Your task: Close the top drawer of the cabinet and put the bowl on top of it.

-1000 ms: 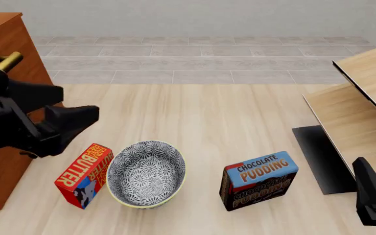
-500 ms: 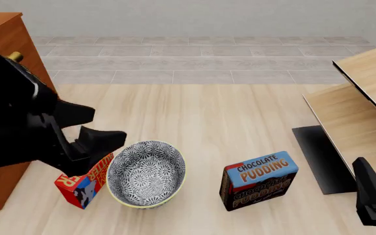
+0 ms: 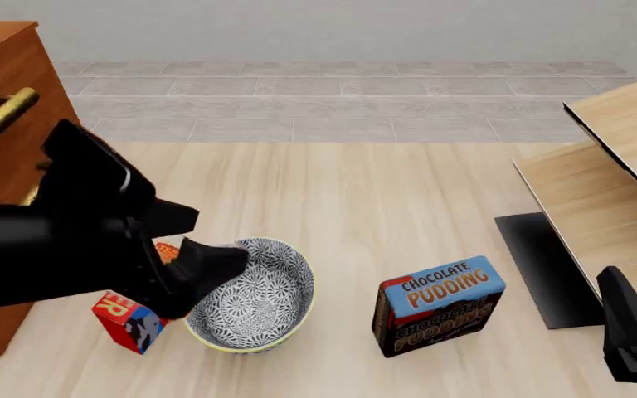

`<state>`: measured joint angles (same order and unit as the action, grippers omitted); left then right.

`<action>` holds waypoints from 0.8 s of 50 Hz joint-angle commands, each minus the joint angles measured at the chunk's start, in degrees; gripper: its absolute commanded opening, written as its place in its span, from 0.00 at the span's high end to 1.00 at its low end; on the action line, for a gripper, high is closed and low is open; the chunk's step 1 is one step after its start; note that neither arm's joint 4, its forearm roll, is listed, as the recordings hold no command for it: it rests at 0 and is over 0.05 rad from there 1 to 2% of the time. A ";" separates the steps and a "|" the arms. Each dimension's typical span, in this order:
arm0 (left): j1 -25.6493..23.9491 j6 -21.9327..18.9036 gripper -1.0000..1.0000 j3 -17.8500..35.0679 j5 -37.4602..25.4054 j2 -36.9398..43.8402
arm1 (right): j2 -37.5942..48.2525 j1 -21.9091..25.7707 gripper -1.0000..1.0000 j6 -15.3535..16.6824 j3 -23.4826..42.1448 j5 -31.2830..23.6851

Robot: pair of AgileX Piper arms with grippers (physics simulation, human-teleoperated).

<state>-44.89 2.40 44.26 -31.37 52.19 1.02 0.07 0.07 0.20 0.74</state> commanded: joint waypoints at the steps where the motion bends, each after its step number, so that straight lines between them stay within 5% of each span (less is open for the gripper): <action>1: -0.78 1.98 0.00 -1.66 1.71 1.76 | -0.25 -0.05 0.00 -0.01 -0.02 -0.21; 40: -1.28 2.24 0.00 -8.75 9.27 6.21 | -0.25 -0.05 0.00 -0.03 -0.02 -0.21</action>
<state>-45.57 4.17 37.01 -23.92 57.05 1.02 0.07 0.07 0.20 0.74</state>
